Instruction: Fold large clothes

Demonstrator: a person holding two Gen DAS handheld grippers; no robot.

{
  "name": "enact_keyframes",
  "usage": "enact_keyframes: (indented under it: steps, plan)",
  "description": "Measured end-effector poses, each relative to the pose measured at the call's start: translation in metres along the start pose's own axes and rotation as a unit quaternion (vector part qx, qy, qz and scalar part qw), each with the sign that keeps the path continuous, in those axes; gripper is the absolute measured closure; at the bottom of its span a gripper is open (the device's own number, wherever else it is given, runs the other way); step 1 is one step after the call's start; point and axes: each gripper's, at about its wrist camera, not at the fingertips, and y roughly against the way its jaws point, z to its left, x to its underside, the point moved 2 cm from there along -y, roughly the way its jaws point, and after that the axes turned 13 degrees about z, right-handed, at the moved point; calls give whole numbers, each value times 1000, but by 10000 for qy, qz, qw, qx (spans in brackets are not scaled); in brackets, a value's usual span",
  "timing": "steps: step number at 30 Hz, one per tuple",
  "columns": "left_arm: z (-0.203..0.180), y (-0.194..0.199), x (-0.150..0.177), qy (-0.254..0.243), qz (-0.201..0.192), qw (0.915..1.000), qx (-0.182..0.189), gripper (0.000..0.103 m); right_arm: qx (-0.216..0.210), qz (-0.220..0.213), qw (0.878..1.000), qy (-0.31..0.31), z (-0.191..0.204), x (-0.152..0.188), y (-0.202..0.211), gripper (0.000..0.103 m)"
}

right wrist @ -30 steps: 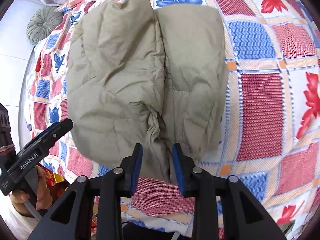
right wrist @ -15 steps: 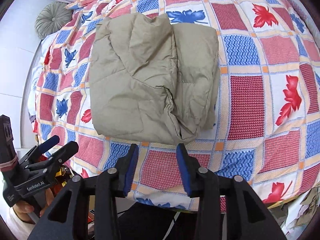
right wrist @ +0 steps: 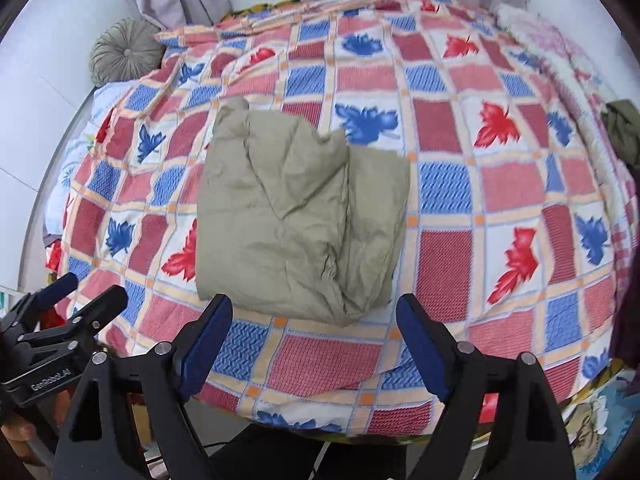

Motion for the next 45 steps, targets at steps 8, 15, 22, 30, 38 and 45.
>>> enact_keyframes:
  steps: [8, 15, 22, 30, 38, 45]
  plan:
    - [2, 24, -2, 73, -228, 9996, -133, 0, 174, -573, 9981, -161, 3, -8, 40, 0]
    - [5, 36, -1, 99, -372, 9991, -200, 0, 343, -658, 9969, -252, 4, -9, 49, 0]
    - [3, 38, -2, 50, -396, 9989, -230, 0, 336, -660, 9970, -228, 3, -11, 49, 0]
    - [3, 39, -2, 68, -399, 9989, -237, 0, 343, -664, 9969, -229, 5, -9, 49, 0]
    - [3, 38, -3, 67, -404, 9989, -231, 0, 346, -669, 9969, -239, 7, -8, 49, 0]
    - [4, 38, -4, 76, -398, 9989, -228, 0, 355, -675, 9968, -239, 8, -8, 50, 0]
